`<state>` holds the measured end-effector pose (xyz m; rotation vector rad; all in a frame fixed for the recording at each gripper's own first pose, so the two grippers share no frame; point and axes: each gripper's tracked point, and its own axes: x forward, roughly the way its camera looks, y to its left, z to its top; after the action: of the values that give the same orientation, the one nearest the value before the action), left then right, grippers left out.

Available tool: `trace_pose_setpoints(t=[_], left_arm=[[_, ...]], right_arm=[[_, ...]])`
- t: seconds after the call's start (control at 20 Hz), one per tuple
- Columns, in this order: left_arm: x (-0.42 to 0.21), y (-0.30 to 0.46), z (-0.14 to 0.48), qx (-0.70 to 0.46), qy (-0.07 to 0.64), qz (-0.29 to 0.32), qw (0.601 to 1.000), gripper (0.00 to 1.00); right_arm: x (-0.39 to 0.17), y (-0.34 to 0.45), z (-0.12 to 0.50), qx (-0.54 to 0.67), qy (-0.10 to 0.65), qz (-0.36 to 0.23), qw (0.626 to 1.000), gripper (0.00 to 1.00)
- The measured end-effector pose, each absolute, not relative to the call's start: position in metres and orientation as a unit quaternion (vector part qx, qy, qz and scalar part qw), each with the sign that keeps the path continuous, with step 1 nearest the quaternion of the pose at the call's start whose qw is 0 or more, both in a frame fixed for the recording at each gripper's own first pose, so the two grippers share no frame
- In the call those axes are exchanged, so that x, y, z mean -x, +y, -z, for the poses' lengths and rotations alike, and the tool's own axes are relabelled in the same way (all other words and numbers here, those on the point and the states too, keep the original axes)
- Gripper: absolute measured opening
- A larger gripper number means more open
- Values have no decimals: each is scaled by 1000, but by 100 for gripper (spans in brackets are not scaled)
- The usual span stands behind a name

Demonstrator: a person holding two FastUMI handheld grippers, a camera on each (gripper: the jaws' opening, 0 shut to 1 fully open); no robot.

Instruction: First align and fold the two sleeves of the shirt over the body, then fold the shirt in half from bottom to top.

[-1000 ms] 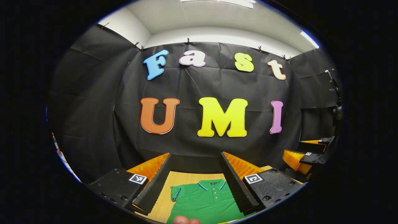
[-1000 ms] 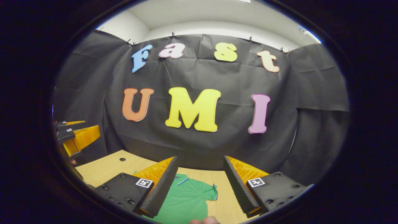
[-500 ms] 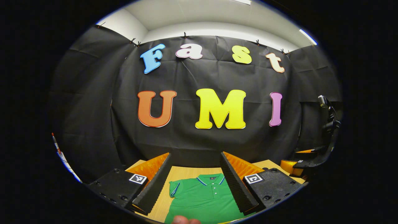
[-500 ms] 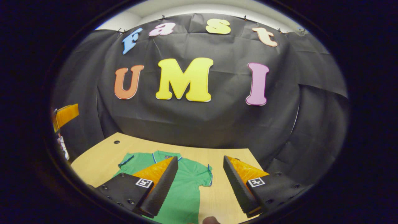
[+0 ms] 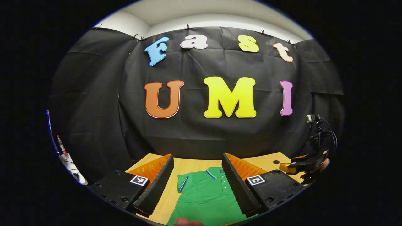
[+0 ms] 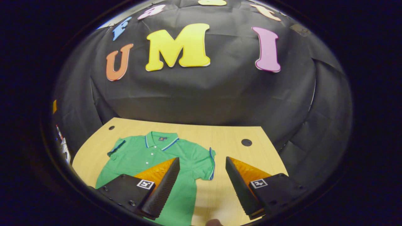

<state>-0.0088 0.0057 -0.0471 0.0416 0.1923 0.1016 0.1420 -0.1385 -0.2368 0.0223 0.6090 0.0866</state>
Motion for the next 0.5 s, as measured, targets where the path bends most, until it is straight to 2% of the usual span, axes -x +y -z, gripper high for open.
trace_pose_setpoints(t=[0.15,0.5], left_arm=[[11,3,52,-16,109,-51,993,98],[13,5,60,-25,126,-60,990,98]], right_arm=[[-166,-148,267,-15,322,-36,946,92],[-206,-144,329,-5,359,-48,932,95]])
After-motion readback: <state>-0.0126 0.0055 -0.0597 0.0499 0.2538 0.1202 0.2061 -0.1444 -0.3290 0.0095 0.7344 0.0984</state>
